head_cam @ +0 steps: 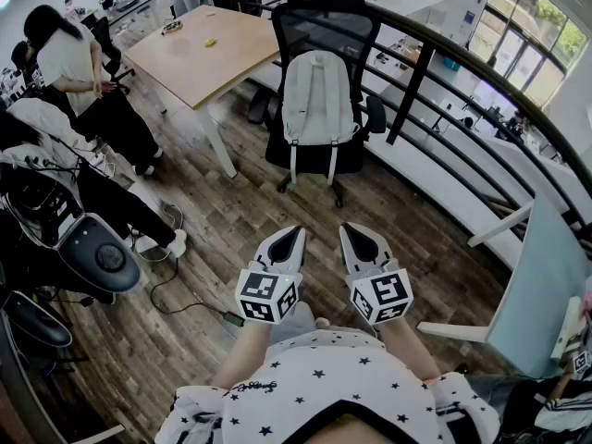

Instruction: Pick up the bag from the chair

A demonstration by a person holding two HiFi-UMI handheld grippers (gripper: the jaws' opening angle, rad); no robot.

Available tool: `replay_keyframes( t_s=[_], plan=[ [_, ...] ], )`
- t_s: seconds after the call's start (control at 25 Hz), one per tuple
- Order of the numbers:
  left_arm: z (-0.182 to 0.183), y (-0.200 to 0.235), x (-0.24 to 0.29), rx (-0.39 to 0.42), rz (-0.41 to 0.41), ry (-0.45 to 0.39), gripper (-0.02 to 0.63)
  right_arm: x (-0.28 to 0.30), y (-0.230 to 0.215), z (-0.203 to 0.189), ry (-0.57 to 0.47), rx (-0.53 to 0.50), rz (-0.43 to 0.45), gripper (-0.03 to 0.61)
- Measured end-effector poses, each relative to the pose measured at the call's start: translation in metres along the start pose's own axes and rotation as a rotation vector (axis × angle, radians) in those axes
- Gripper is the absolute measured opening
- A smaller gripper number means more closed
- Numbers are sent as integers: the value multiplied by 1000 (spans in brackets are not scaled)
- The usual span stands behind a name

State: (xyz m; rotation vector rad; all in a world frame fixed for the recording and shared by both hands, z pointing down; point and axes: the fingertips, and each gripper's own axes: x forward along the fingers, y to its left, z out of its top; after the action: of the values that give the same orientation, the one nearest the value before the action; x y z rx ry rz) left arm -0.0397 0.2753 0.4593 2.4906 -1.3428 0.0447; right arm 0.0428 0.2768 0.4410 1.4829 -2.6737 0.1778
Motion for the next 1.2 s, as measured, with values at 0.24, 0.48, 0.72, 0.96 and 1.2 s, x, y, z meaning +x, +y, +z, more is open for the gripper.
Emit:
replay_keyframes(
  t_s=[0.24,0.48,0.72,0.96,1.2],
  plan=[
    [-2,-23,-15,9,-12,-19,12,-19,10,-2,2,-8,37,-6],
    [5,-29,-27,14,6,-37,12,-31,26,4,-8,-16,73,-6],
    [0,-32,-24,12,16,-34,12,-33,23,-6,22,11,94,-6],
    [-1,-30,-4,8,5,-22,12,-20,8,-6,18,6,93,-6],
    [7,-7,36,-2,-22,-18,12,18,-20,-2,15,7,63,-6]
  ],
)
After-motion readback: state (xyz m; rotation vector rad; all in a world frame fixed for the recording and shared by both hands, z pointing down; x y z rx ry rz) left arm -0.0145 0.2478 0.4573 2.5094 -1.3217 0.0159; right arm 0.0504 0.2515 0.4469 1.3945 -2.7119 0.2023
